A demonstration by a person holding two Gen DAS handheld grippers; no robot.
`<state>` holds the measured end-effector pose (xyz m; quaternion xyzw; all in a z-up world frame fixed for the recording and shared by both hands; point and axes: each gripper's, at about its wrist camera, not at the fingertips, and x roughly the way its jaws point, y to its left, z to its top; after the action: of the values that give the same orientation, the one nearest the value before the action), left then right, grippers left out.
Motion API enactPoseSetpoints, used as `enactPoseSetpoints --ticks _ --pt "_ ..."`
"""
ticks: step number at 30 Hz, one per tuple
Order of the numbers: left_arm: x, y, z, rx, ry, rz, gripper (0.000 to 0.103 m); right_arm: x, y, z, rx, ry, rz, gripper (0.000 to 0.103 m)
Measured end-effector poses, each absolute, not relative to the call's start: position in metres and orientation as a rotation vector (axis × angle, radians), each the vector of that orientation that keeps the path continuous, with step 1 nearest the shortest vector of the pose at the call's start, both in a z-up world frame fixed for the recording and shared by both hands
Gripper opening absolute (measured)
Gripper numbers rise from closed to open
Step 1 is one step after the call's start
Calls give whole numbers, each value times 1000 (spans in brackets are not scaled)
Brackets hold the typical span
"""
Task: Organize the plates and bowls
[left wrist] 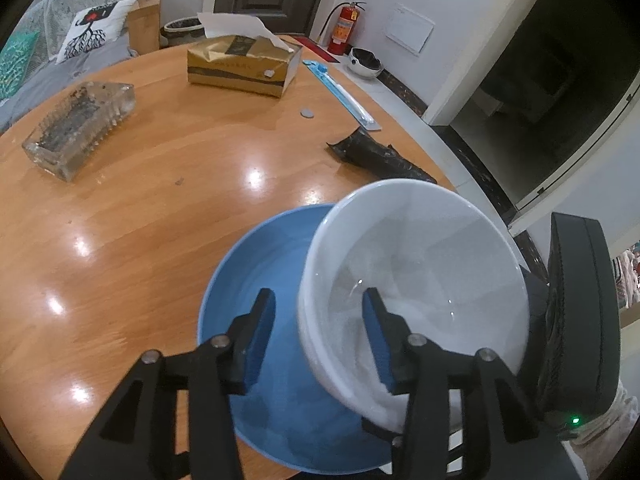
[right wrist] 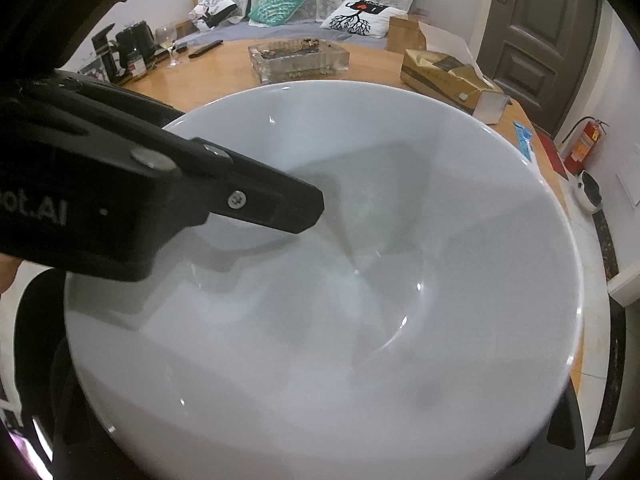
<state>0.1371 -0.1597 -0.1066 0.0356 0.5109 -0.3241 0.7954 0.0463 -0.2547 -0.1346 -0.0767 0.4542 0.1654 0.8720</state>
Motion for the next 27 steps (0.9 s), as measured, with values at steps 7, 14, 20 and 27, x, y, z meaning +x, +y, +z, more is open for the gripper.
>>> enactPoseSetpoints --ticks 7,14,20,27 --pt "124 -152 -89 83 1053 -681 62 32 -259 -125 -158 933 331 101" --pt "108 -140 -62 79 993 -667 78 11 -262 -105 -170 876 308 101" --pt "95 -127 -44 93 962 -642 89 -3 -267 -81 -160 820 297 101" --pt "83 -110 -29 91 915 -591 103 -18 -272 -61 -172 762 297 102"
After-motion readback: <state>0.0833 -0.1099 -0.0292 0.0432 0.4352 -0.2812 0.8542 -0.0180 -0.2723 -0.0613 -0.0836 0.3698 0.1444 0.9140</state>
